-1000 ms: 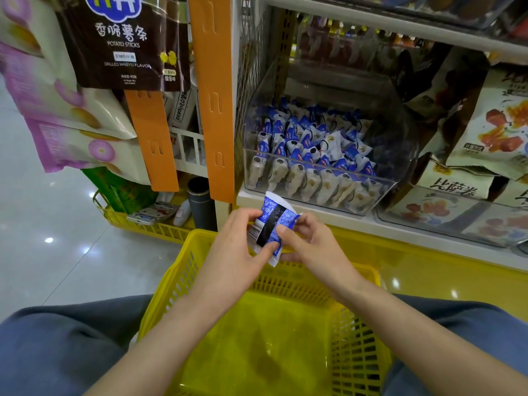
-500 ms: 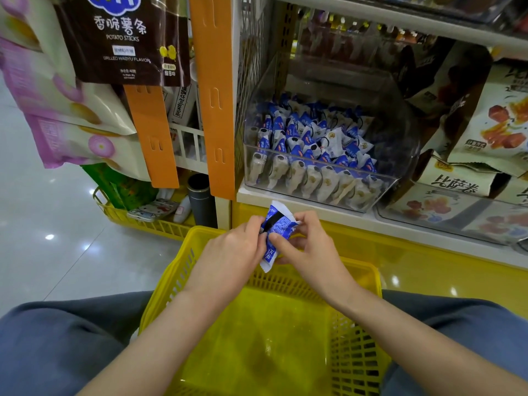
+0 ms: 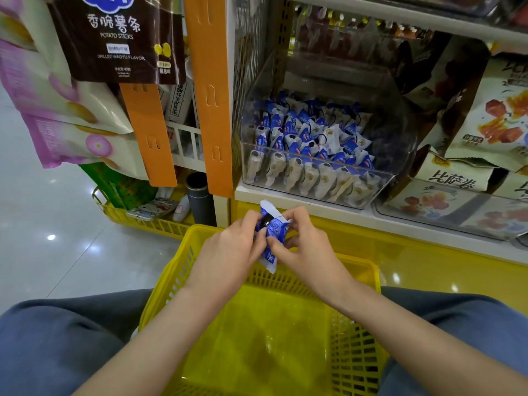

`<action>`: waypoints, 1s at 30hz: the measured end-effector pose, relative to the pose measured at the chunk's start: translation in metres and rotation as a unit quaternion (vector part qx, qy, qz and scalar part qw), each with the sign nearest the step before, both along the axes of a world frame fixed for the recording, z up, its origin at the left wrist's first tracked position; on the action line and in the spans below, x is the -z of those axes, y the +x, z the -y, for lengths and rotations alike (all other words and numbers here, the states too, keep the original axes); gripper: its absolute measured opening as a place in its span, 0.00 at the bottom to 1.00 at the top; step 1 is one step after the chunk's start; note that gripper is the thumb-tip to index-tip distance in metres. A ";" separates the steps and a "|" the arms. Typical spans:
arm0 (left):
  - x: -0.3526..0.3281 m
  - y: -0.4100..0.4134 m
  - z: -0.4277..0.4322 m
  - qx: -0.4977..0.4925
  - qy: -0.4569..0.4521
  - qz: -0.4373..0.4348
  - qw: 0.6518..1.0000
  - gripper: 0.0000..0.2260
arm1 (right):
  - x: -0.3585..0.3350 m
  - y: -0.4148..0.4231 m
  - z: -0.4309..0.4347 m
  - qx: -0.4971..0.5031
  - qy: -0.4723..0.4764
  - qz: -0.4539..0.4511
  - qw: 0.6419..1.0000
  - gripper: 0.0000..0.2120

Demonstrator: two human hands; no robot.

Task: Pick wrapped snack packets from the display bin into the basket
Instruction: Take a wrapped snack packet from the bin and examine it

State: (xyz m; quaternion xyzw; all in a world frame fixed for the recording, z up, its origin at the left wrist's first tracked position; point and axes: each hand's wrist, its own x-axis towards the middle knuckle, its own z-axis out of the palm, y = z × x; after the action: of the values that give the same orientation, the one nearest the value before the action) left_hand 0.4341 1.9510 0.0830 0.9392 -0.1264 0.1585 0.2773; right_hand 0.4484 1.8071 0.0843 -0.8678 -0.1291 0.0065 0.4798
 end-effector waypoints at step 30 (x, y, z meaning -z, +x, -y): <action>-0.026 0.022 -0.007 -0.007 -0.613 -0.277 0.740 0.08 | -0.058 0.027 0.011 -0.035 0.059 0.086 0.994 0.14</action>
State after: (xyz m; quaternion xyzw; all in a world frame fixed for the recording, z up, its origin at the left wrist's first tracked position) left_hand 0.4561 1.9575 0.1093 0.5702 0.0870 -0.0633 0.8144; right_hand 0.4758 1.7958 0.1419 -0.8303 -0.2002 -0.0587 0.5168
